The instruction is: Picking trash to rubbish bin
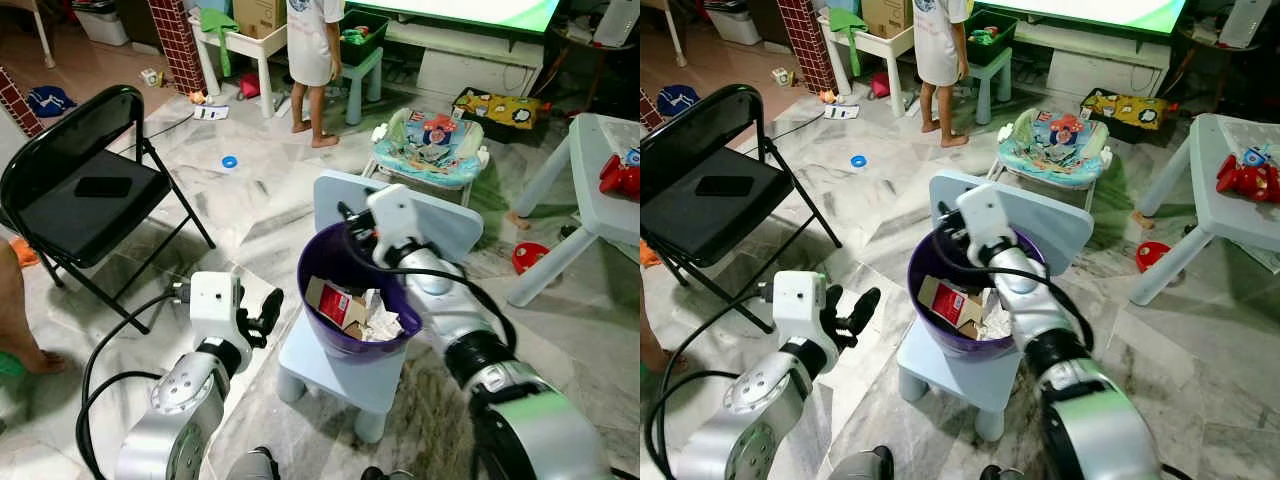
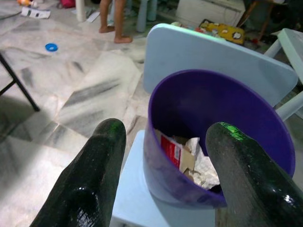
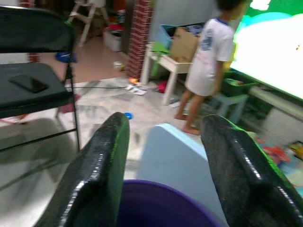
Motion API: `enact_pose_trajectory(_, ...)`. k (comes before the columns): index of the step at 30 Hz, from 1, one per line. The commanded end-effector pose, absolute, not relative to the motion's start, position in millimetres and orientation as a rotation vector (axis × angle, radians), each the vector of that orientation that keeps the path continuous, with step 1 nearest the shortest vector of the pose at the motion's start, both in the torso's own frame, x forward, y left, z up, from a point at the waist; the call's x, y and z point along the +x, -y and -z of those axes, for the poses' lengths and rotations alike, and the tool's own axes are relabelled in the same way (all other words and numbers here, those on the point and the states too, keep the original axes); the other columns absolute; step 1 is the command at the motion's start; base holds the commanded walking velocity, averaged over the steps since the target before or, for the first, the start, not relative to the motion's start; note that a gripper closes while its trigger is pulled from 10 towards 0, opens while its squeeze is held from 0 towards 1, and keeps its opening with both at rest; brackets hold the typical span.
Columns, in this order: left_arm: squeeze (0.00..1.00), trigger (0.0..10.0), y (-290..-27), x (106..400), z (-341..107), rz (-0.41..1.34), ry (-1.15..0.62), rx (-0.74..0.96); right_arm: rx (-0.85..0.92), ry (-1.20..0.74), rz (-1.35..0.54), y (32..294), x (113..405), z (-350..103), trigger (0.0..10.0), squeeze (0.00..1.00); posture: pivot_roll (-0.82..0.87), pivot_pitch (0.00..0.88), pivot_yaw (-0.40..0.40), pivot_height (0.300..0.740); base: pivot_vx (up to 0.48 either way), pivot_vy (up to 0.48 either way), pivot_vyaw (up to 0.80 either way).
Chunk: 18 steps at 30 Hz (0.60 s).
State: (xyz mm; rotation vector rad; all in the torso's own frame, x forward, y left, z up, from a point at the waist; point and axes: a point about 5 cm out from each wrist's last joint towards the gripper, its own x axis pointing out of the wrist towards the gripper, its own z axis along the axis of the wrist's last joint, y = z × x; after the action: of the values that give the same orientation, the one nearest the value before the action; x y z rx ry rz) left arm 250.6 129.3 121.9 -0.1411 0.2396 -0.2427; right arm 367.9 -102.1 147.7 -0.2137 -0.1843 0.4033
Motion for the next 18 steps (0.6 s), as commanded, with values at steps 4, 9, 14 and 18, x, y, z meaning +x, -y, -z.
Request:
enact_pose_trajectory(4,0.0,10.0,-130,256,-121,0.243,-0.213,-0.119,-0.23,0.232,-0.33,127,364,-161,10.0,1.0,0.2,0.093,-0.054,0.74,0.0,0.0,0.0)
enact_pose_trajectory(9,0.0,10.0,-139,266,-129,0.169,-0.117,-0.097,-0.239,0.247,-0.263,153,347,-166,10.0,1.0,0.16,0.058,-0.049,0.74,0.0,0.0,0.0)
enact_pose_trajectory(14,0.0,10.0,-150,278,-136,0.096,-0.046,-0.11,-0.198,0.258,-0.197,169,333,-174,10.0,1.0,0.13,0.005,-0.034,0.74,0.0,0.0,0.0)
enact_pose_trajectory(18,0.0,10.0,-148,290,-141,0.095,-0.014,-0.119,-0.202,0.258,-0.15,177,328,-179,10.0,1.0,0.12,0.0,-0.024,0.74,0.0,0.0,0.0)
